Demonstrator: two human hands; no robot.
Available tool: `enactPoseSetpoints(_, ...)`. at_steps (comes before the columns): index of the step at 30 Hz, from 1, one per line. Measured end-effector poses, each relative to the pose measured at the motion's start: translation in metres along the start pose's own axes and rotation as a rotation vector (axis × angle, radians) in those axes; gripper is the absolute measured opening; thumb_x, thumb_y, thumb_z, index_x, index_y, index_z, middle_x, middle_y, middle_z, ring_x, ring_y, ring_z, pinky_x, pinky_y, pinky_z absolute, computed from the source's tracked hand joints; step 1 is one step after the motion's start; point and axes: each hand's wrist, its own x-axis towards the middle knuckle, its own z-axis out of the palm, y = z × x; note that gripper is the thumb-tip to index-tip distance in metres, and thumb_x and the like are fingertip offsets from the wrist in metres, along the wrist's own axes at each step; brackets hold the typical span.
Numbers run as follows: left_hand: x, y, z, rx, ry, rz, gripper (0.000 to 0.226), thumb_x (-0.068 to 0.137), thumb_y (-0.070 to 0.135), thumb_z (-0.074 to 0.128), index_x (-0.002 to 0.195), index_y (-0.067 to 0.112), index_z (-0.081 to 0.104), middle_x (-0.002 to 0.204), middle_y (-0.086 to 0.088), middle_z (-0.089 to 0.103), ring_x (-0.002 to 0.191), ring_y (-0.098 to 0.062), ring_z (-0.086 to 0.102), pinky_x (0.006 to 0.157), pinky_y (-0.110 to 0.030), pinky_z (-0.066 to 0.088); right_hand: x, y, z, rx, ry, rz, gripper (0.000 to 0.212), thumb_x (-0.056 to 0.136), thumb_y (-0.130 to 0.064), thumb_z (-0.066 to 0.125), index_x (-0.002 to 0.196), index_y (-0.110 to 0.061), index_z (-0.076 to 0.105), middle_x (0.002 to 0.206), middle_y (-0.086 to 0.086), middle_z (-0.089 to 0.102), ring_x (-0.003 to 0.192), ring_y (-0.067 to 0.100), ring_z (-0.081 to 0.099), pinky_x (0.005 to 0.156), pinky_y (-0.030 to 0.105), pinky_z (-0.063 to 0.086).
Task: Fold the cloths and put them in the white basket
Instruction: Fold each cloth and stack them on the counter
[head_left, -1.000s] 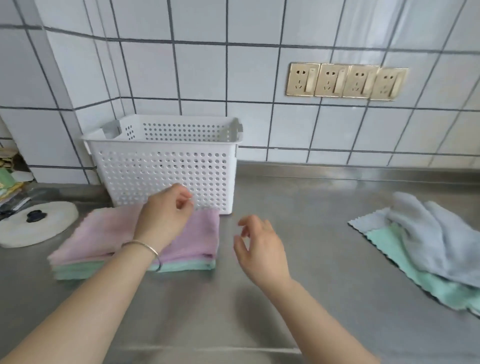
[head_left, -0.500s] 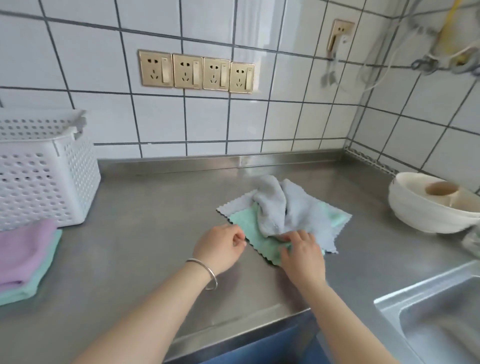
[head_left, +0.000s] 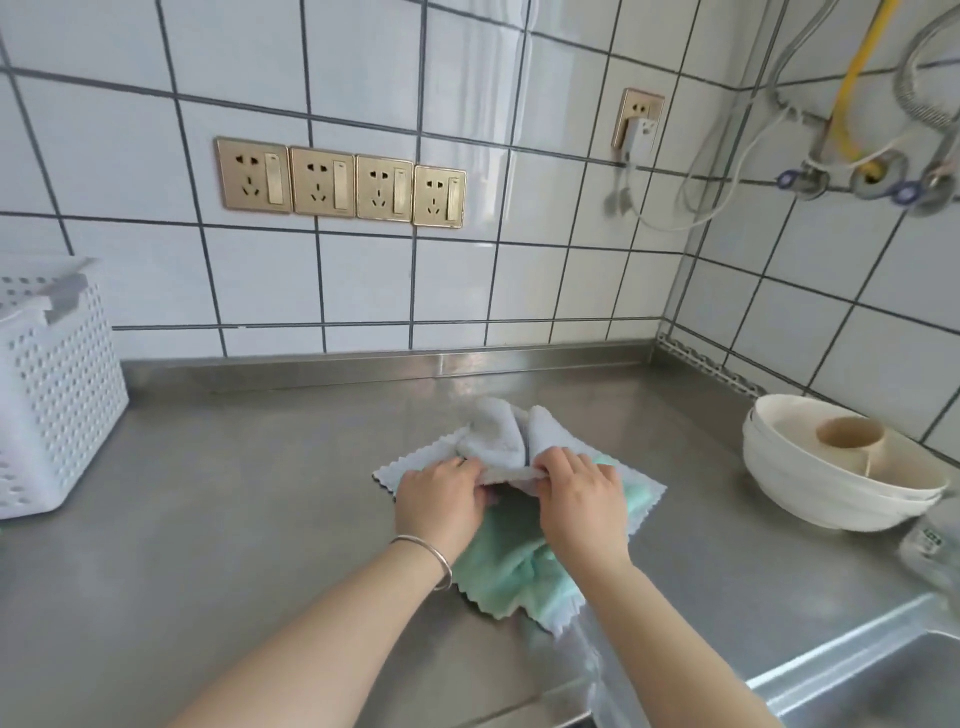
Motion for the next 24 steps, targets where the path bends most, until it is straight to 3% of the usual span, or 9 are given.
enactPoseSetpoints(4,0.030,-0.017,-0.032,-0.034,0.061,-0.140,0.026,0.089,0.030,0.048,0.109,0.025,0.062,0.109,-0.005,0.069,0.098,-0.033,0.065,0.074,-0.035,0.050,0.042,0.002,-0.031,0.057,0.116,-0.090,0.023,0.071,-0.017,0.038,0.071,-0.011,0.060,0.059,0.000,0.060,0.039,0.024,0.052,0.039,0.018,0.021)
enactPoseSetpoints(6,0.041,-0.026,-0.060,-0.099,0.111,-0.178,0.030,0.087,0.021,0.048,0.112,0.031,0.062,0.110,-0.006,0.070,0.100,-0.033,0.064,0.077,-0.037,0.051,0.062,0.002,-0.043,0.084,0.120,-0.168,0.023,0.071,-0.017,0.042,0.075,-0.010,0.063,0.064,0.003,0.064,0.042,0.025,0.055,0.035,0.021,0.029)
enactPoseSetpoints(9,0.046,-0.046,-0.111,-0.157,0.158,-0.136,0.031,0.087,0.014,0.048,0.108,0.029,0.066,0.106,-0.005,0.072,0.098,-0.031,0.064,0.078,-0.035,0.052,0.089,0.003,-0.060,0.016,-0.006,-0.238,0.017,0.067,0.002,0.063,0.082,-0.007,0.067,0.073,0.008,0.064,0.060,0.029,0.063,0.043,0.029,0.042)
enactPoseSetpoints(13,0.041,-0.079,-0.174,-0.324,0.154,-0.084,0.020,0.088,0.017,0.057,0.099,0.022,0.073,0.094,-0.002,0.075,0.087,-0.022,0.067,0.079,-0.027,0.053,0.109,-0.002,-0.071,0.003,-0.123,-0.093,0.025,0.084,0.002,0.051,0.100,-0.007,0.068,0.098,0.012,0.060,0.091,0.034,0.056,0.064,0.032,0.041)
enactPoseSetpoints(16,0.035,-0.107,-0.217,-0.518,0.180,-0.134,0.013,0.087,0.024,0.063,0.092,0.019,0.074,0.083,0.008,0.070,0.075,-0.008,0.060,0.068,-0.008,0.043,0.117,-0.032,-0.082,0.371,-0.121,0.070,0.014,0.089,-0.013,0.054,0.084,-0.010,0.067,0.079,0.002,0.057,0.075,0.025,0.051,0.062,0.028,0.040)
enactPoseSetpoints(18,0.030,-0.133,-0.239,-0.635,0.214,-0.217,0.019,0.087,0.032,0.062,0.090,0.016,0.072,0.078,0.011,0.068,0.076,-0.010,0.057,0.069,-0.015,0.042,0.126,-0.054,-0.085,0.538,-0.127,0.139,0.025,0.087,-0.021,0.060,0.064,-0.014,0.055,0.058,-0.004,0.045,0.058,0.017,0.041,0.051,0.025,0.033)
enactPoseSetpoints(20,0.025,-0.163,-0.250,-0.635,0.192,-0.287,0.032,0.087,0.037,0.059,0.097,0.008,0.069,0.088,0.002,0.066,0.086,-0.014,0.057,0.078,-0.026,0.045,0.131,-0.077,-0.083,0.627,-0.168,0.198,0.031,0.085,-0.024,0.062,0.057,-0.018,0.050,0.052,-0.004,0.042,0.053,0.014,0.038,0.047,0.027,0.028)
enactPoseSetpoints(22,0.018,-0.191,-0.253,-0.554,0.173,-0.348,0.040,0.089,0.039,0.057,0.095,0.000,0.067,0.103,-0.008,0.069,0.108,-0.018,0.058,0.099,-0.033,0.042,0.136,-0.100,-0.072,0.684,-0.234,0.251,0.021,0.085,-0.024,0.062,0.067,-0.014,0.061,0.059,0.000,0.051,0.061,0.018,0.044,0.048,0.027,0.030)
enactPoseSetpoints(24,0.014,-0.210,-0.252,-0.489,0.180,-0.387,0.045,0.091,0.036,0.056,0.085,-0.008,0.061,0.122,-0.013,0.064,0.128,-0.025,0.049,0.105,-0.034,0.039,0.141,-0.120,-0.057,0.708,-0.289,0.283,0.017,0.086,-0.023,0.062,0.081,-0.007,0.066,0.068,0.006,0.059,0.071,0.021,0.047,0.053,0.027,0.034)
